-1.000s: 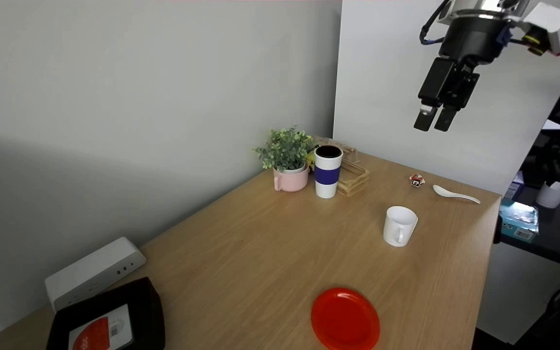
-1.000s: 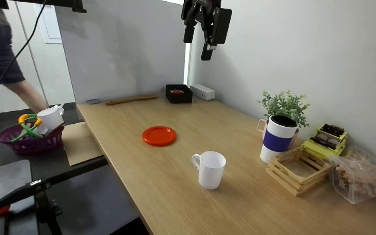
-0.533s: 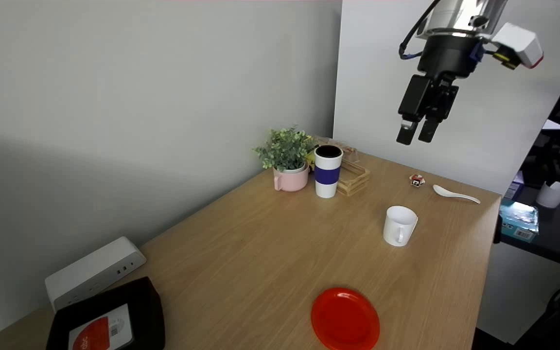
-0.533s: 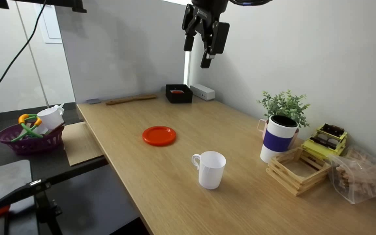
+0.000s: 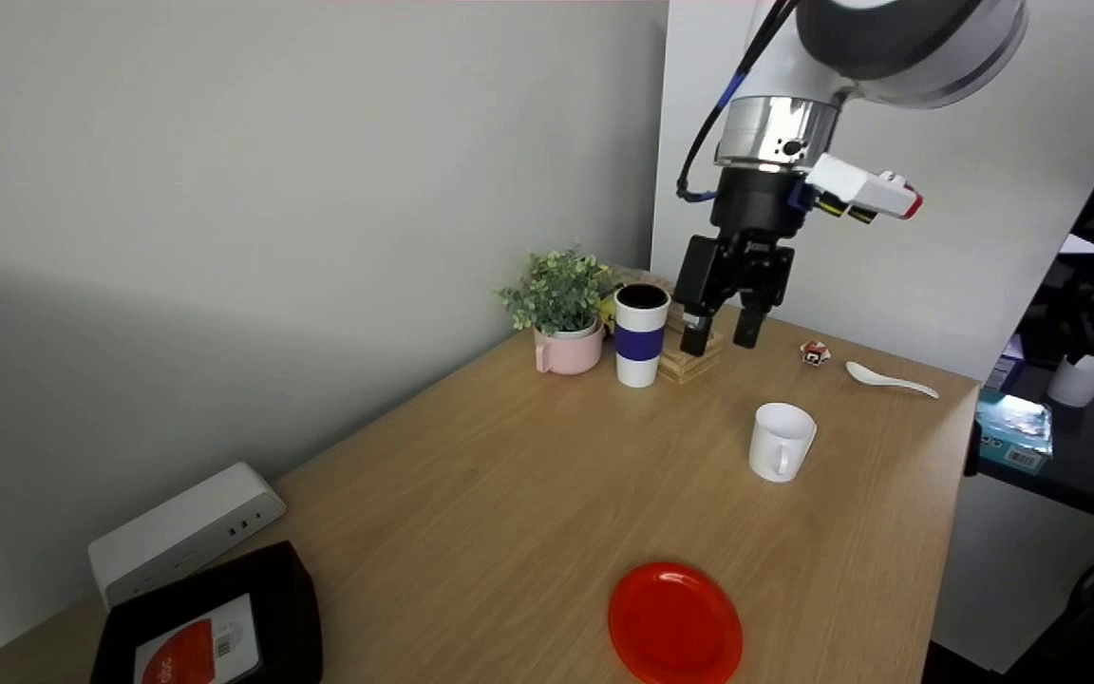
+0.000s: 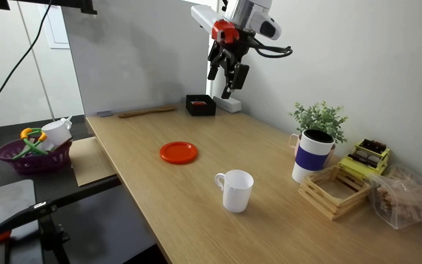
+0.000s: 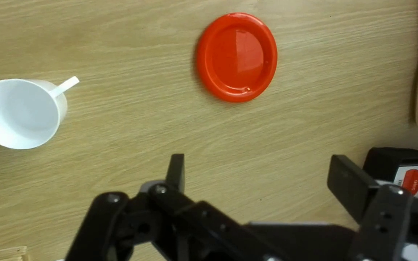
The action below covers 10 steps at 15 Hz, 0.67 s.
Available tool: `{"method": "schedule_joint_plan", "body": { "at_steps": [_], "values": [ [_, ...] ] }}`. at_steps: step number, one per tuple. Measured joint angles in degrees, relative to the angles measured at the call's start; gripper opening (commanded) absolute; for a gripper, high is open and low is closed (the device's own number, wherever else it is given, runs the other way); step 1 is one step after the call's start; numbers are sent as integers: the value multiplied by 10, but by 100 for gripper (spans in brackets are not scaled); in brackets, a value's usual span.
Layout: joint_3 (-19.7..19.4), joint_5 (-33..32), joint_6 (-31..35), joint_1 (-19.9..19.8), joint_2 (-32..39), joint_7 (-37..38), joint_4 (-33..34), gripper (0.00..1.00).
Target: Put the mug on the plate
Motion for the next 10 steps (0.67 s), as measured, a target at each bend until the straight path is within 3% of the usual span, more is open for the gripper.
{"method": "schedule_joint_plan", "body": {
  "at_steps": [6,10],
  "values": [
    [16,-3,-4,3,24,38,33,100],
    [5,-5,4,-2,42,113,40,100]
  ]
}}
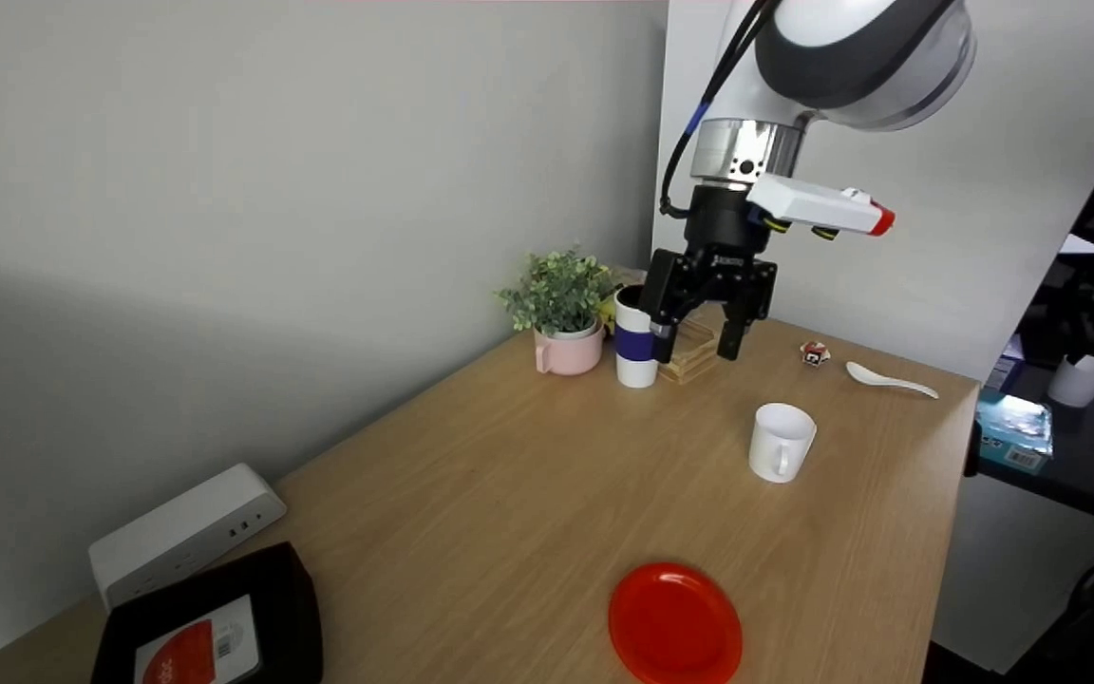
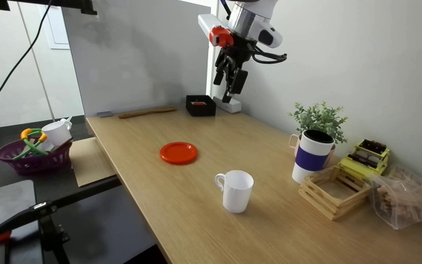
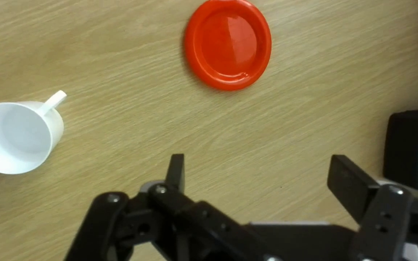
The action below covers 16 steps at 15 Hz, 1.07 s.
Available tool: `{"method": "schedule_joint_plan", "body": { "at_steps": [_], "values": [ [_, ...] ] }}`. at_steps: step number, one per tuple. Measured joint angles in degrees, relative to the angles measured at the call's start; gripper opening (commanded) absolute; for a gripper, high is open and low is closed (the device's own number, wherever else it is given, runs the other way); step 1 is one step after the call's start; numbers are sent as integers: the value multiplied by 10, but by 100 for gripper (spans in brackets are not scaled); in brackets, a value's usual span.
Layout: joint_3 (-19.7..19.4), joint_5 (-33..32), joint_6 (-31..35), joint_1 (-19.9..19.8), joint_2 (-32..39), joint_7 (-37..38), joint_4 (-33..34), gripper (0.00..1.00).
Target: Put the mug on the plate
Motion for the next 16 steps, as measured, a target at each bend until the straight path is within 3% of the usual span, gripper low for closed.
{"method": "schedule_joint_plan", "body": {
  "at_steps": [9,16],
  "values": [
    [-32,1,-4,-39,68,139,29,100],
    [-40,1,-62,-43,103,233,59,100]
  ]
}}
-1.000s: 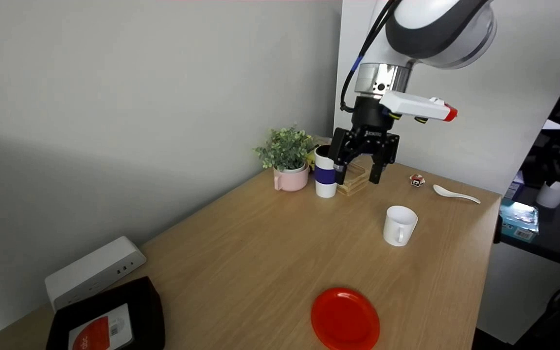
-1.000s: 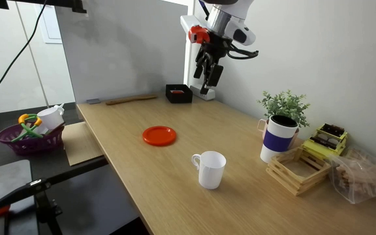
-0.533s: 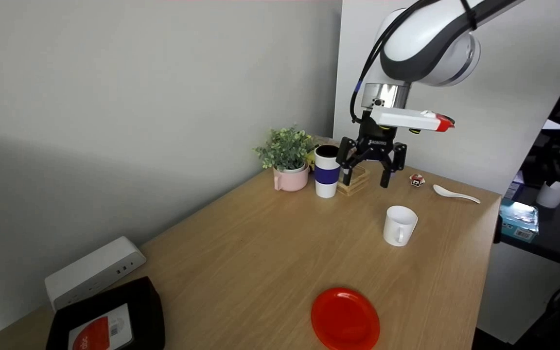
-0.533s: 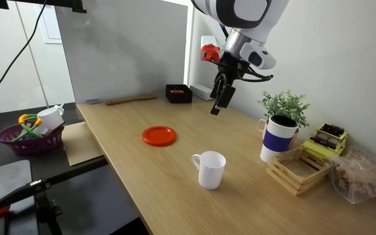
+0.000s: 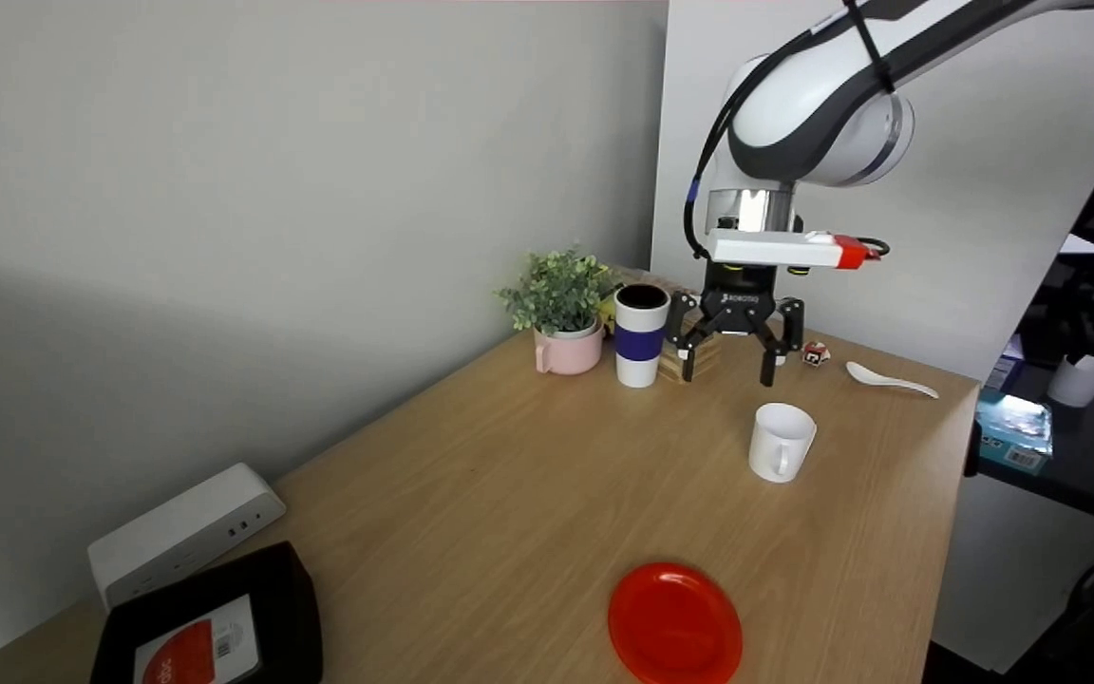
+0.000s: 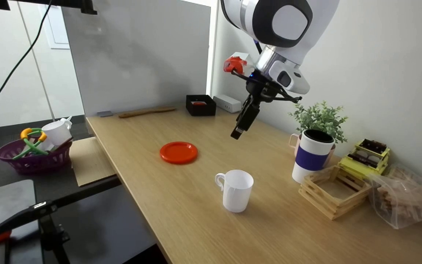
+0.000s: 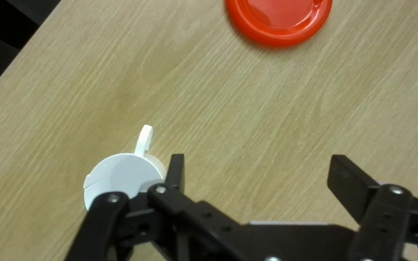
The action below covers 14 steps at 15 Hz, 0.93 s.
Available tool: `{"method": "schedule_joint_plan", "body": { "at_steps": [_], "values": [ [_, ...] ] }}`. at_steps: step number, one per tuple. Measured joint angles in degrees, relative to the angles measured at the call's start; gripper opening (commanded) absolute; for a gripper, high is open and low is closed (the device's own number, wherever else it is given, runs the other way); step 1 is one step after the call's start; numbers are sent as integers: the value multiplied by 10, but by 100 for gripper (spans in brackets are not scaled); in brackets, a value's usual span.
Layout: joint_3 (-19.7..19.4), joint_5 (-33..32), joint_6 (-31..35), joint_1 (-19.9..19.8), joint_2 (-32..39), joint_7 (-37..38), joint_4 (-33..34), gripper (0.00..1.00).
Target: Put the mug on the plate
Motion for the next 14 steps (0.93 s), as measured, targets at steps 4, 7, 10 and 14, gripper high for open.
{"method": "schedule_joint_plan", "body": {
  "at_steps": [4,7,10,14],
  "values": [
    [0,0,-11,-1,7,2,7,100],
    [0,-1,-10,0,8,4,8,100],
    [-5,-32,-11,7,16,53,8,100],
    [-36,-123,-12,39,34,171,3,100]
  ]
}}
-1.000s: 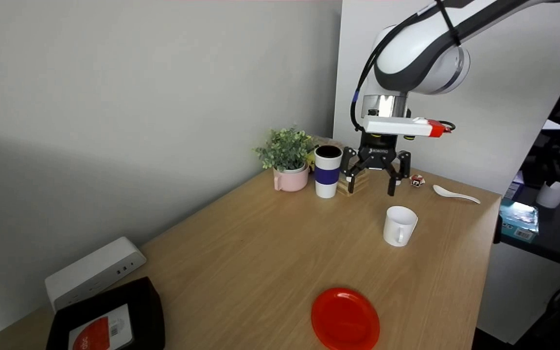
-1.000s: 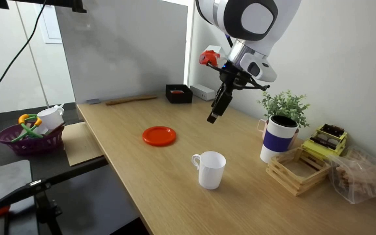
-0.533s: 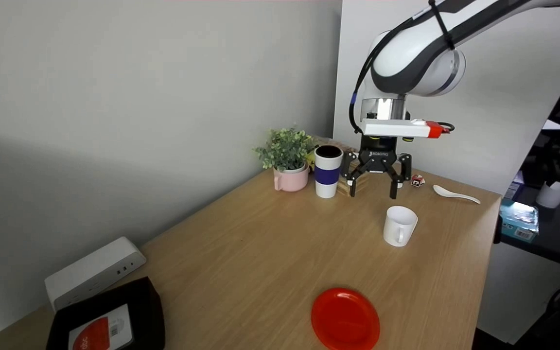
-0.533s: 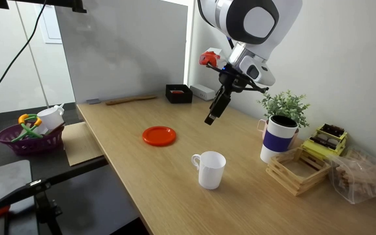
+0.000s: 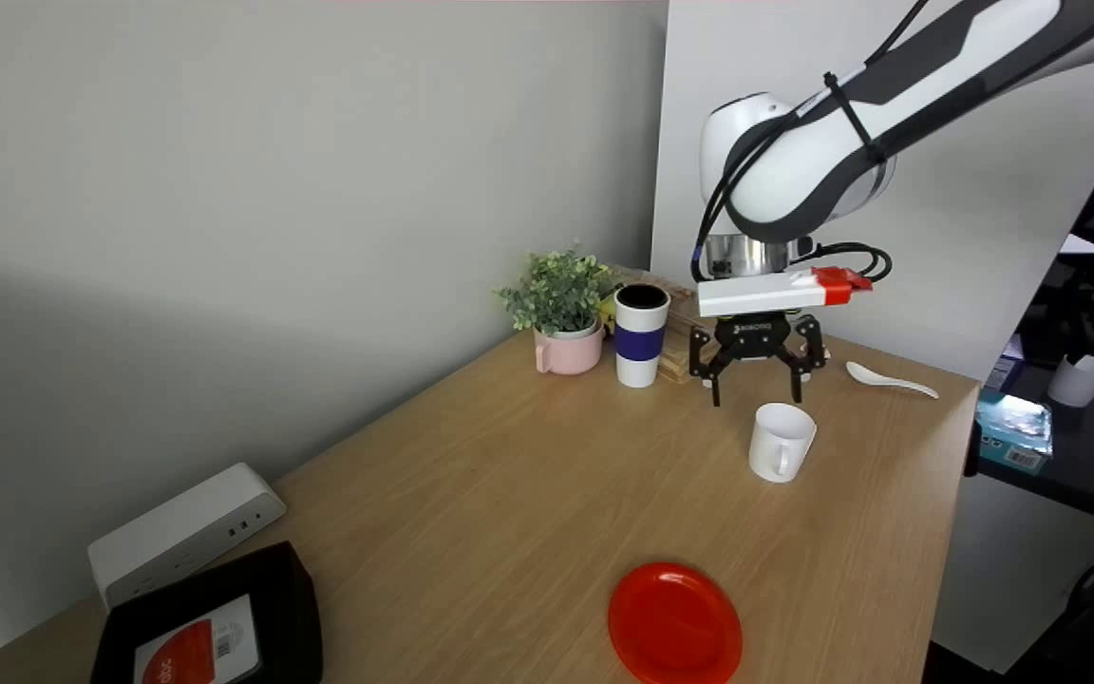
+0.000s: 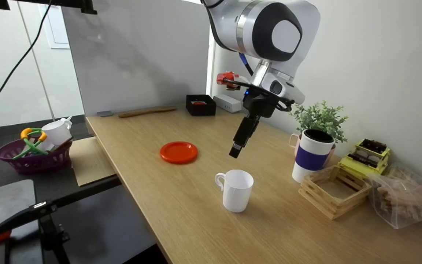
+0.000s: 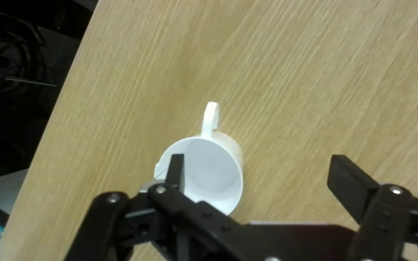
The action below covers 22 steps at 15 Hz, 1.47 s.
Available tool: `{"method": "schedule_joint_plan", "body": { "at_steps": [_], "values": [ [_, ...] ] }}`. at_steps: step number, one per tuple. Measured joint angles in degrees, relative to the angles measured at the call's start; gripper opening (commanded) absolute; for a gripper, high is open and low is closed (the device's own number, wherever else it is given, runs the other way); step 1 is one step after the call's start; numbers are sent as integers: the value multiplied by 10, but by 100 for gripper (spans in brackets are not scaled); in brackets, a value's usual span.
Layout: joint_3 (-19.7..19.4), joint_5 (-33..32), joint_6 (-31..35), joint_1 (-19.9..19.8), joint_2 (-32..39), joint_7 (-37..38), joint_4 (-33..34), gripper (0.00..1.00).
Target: Put the mug on the plate
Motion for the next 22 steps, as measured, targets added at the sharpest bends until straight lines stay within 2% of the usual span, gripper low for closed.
{"method": "schedule_joint_plan", "body": {
  "at_steps": [3,6,10,17,22],
  "values": [
    [-18,-70,-17,24,7,75,-3,100],
    [-20,-112,-29,34,8,100,-3,100],
    [-19,-127,-10,34,8,95,-2,100],
    [-16,-125,118,20,33,35,7,100],
    [-13,-124,127,13,45,25,15,100]
  ]
}}
